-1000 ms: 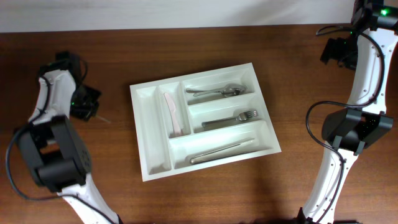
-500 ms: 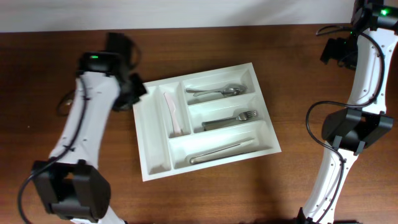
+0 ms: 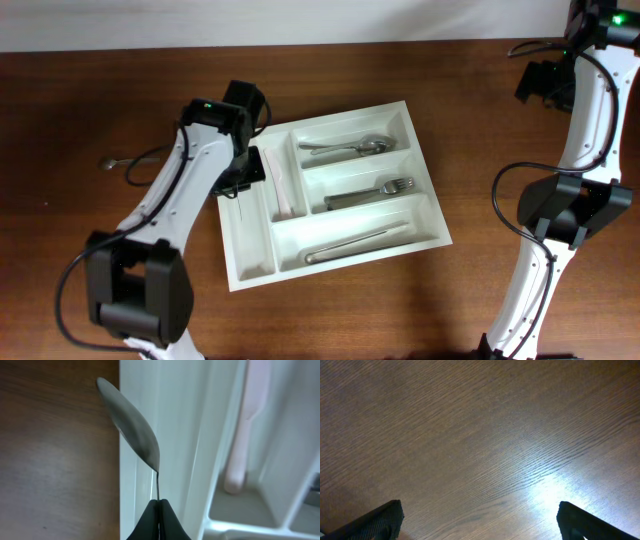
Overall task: Pack container
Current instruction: 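Place the spoon in the tray's second left compartment and release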
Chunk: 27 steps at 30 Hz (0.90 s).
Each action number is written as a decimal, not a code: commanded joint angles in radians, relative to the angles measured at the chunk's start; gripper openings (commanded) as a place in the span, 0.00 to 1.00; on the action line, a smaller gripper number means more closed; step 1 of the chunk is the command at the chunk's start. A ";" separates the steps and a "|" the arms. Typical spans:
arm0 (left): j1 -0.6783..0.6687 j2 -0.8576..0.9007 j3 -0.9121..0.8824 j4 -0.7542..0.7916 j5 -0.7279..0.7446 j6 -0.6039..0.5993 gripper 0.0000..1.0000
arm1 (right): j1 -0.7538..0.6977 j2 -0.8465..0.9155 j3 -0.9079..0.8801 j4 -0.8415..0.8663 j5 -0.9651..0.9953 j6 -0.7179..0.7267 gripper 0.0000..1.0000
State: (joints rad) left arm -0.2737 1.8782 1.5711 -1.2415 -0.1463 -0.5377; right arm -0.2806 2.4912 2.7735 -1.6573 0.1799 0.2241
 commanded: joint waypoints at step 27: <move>0.455 0.139 0.192 0.100 0.145 -0.760 0.99 | 0.005 0.008 -0.002 0.000 0.016 -0.007 0.99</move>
State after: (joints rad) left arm 0.1349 1.9675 1.7546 -1.1408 -0.0532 -1.0355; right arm -0.2806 2.4912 2.7735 -1.6569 0.1799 0.2241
